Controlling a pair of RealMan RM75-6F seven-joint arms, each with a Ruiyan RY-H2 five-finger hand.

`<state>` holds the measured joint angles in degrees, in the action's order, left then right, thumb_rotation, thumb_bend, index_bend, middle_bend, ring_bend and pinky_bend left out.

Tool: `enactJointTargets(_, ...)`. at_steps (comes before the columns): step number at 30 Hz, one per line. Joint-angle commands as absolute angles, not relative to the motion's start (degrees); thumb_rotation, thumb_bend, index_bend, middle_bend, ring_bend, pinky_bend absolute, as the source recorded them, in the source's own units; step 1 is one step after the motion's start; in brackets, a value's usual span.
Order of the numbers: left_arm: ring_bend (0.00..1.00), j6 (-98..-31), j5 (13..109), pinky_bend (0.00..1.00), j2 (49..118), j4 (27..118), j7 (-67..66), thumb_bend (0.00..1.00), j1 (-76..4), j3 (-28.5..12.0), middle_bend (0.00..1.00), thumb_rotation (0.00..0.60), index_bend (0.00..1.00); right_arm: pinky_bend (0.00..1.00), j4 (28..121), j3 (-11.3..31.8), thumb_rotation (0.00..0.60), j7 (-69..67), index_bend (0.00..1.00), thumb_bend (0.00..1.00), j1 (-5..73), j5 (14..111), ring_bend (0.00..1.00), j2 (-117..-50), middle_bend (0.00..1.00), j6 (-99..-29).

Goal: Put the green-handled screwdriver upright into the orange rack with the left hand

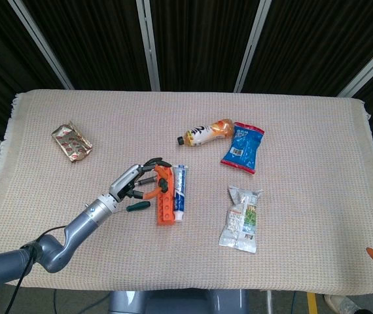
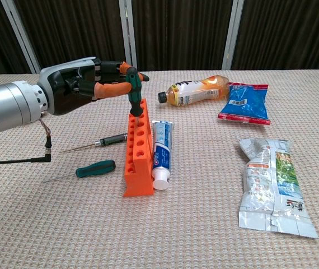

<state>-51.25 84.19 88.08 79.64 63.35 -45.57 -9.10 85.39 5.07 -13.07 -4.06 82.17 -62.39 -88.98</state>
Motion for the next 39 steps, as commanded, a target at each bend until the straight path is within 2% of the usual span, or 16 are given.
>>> enactJointTargets(1, 0.00, -51.4, 84.1, 0.01, 88.5, 79.2, 62.1, 0.46, -45.5, -8.9, 0.16, 0.597, 0.47, 0.03, 85.4, 5.1, 0.600, -13.1, 0.14, 0.00, -4.0, 82.2, 0.00, -62.4, 0.05, -88.9)
enactJointTargets(18, 0.00, -51.9, 82.7, 0.00, 90.2, 78.0, 56.8, 0.47, -44.7, -8.1, 0.14, 0.588, 0.43, 0.03, 85.2, 5.2, 0.600, -13.1, 0.14, 0.00, -4.0, 82.0, 0.00, -62.5, 0.05, -88.7)
enactJointTargets(20, 0.00, -51.9, 83.0, 0.00, 90.1, 78.0, 56.6, 0.46, -44.7, -7.9, 0.11, 0.585, 0.37, 0.03, 85.3, 5.2, 0.600, -13.1, 0.14, 0.00, -4.0, 82.0, 0.00, -62.5, 0.05, -88.7)
enactJointTargets(24, 0.00, -52.2, 83.3, 0.00, 89.8, 78.1, 55.8, 0.44, -44.6, -7.8, 0.02, 0.564, 0.18, 0.03, 85.3, 5.2, 0.600, -13.1, 0.14, 0.00, -4.0, 82.0, 0.00, -62.5, 0.05, -88.8)
enactJointTargets(27, 0.00, -52.5, 83.5, 0.00, 89.4, 78.6, 55.5, 0.44, -44.6, -7.9, 0.00, 0.563, 0.13, 0.03, 85.4, 5.2, 0.600, -13.1, 0.14, 0.00, -4.0, 82.1, 0.00, -62.4, 0.05, -88.9)
enactJointTargets(34, 0.00, -54.1, 83.8, 0.00, 87.4, 80.8, 55.5, 0.44, -43.7, -8.2, 0.00, 0.551, 0.12, 0.03, 85.2, 5.2, 0.600, -13.3, 0.14, 0.00, -4.2, 82.1, 0.00, -62.5, 0.05, -89.1)
enactJointTargets(39, 0.00, -54.8, 83.9, 0.00, 84.2, 83.8, 56.5, 0.43, -43.3, -8.8, 0.01, 0.497, 0.16, 0.03, 85.1, 5.2, 0.600, -13.4, 0.14, 0.00, -4.1, 82.2, 0.00, -62.5, 0.05, -89.1)
